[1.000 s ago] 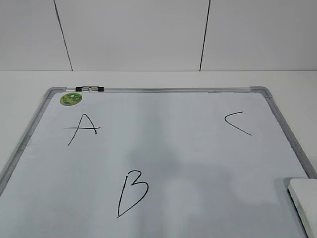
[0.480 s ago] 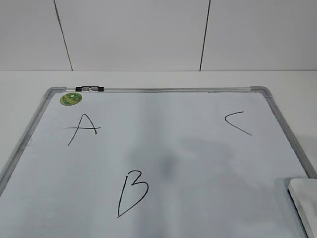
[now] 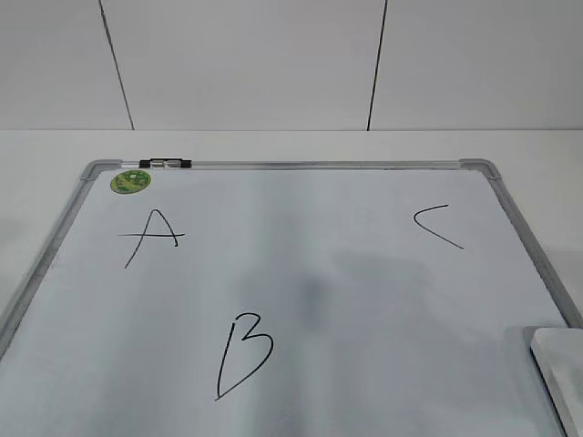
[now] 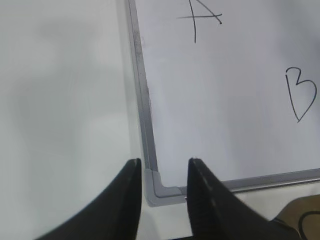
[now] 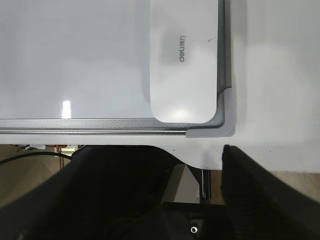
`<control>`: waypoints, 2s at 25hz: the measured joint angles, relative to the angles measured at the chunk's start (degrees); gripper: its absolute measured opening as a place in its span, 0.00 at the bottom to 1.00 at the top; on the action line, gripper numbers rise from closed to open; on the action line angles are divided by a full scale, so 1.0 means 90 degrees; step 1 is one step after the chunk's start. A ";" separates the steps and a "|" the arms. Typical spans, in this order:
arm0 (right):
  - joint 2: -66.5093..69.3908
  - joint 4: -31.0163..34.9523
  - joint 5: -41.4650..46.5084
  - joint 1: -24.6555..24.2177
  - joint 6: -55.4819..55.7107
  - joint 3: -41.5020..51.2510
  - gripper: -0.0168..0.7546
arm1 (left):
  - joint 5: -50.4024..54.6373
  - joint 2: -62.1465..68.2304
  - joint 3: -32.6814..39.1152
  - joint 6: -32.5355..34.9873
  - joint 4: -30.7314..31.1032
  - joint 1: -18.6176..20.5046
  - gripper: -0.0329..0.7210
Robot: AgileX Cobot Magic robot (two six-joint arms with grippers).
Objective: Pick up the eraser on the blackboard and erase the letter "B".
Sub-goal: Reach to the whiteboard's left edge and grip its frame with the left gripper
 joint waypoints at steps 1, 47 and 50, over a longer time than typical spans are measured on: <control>0.0000 0.0000 0.0000 0.0000 0.0000 0.0000 0.78 | 0.0065 0.0398 -0.0117 -0.0034 0.0000 0.0000 0.36; 0.1261 0.0134 -0.0085 0.0085 0.0179 -0.0012 0.78 | -0.2106 0.8735 -0.2906 -0.0077 0.0477 0.0000 0.36; 0.1261 0.0134 -0.0094 0.0085 0.0179 -0.0012 0.78 | -0.2106 0.8888 -0.2917 -0.0077 0.0477 0.0000 0.36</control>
